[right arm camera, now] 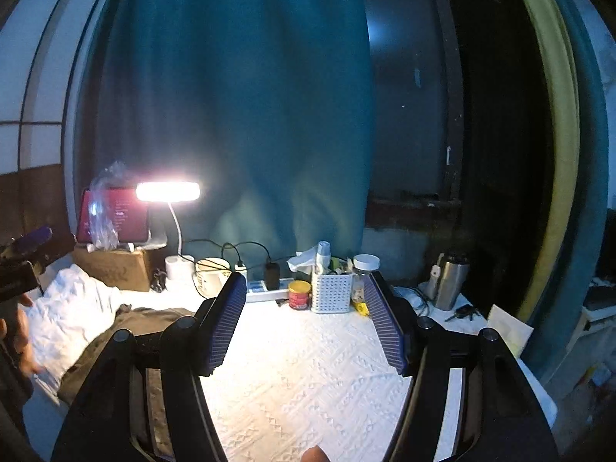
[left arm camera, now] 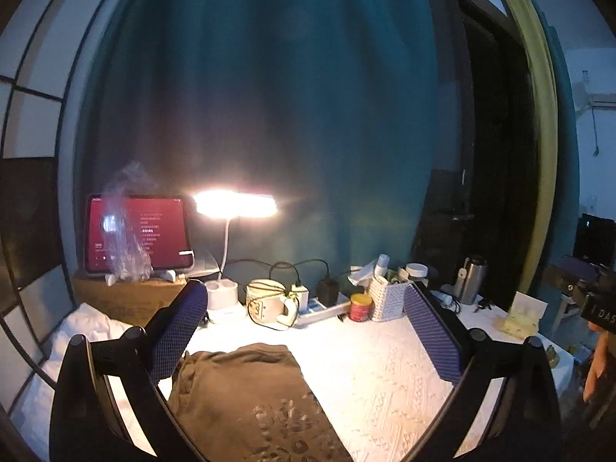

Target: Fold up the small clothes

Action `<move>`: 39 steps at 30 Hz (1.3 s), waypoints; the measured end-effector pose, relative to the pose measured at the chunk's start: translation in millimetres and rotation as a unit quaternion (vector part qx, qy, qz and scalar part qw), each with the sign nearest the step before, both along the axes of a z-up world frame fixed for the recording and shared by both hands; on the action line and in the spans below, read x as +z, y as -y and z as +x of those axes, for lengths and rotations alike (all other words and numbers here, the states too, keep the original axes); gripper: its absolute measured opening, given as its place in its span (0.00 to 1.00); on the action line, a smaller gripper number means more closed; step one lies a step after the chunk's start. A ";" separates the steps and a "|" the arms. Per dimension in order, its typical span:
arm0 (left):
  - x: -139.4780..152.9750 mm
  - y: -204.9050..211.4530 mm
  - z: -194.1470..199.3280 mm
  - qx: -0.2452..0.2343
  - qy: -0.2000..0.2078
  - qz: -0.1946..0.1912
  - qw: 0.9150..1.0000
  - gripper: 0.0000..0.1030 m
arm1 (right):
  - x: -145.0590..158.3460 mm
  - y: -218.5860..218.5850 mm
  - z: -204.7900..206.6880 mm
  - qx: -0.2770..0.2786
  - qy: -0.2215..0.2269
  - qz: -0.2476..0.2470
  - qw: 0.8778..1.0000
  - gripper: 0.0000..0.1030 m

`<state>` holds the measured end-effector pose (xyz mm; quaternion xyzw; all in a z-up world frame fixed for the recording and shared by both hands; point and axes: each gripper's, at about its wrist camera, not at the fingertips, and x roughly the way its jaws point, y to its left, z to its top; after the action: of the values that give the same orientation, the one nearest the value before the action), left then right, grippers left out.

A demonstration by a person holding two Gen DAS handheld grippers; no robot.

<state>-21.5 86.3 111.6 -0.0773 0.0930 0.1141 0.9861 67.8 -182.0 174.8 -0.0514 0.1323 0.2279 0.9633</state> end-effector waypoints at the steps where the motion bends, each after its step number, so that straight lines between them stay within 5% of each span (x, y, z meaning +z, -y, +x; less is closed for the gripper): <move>1: -0.9 -1.5 -1.6 -0.001 -0.004 -0.008 1.000 0.98 | 0.0 -0.7 -1.1 0.002 -0.005 -0.003 1.000 0.65; 39: -10.2 19.0 -9.2 -0.023 -0.015 0.019 0.999 0.98 | -27.6 -9.6 -7.2 0.006 -0.031 -0.004 1.000 0.65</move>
<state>-30.6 67.3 101.4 -0.0551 0.1077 0.0942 0.9882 60.6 -172.4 147.2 -0.0485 0.1625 0.2344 0.9572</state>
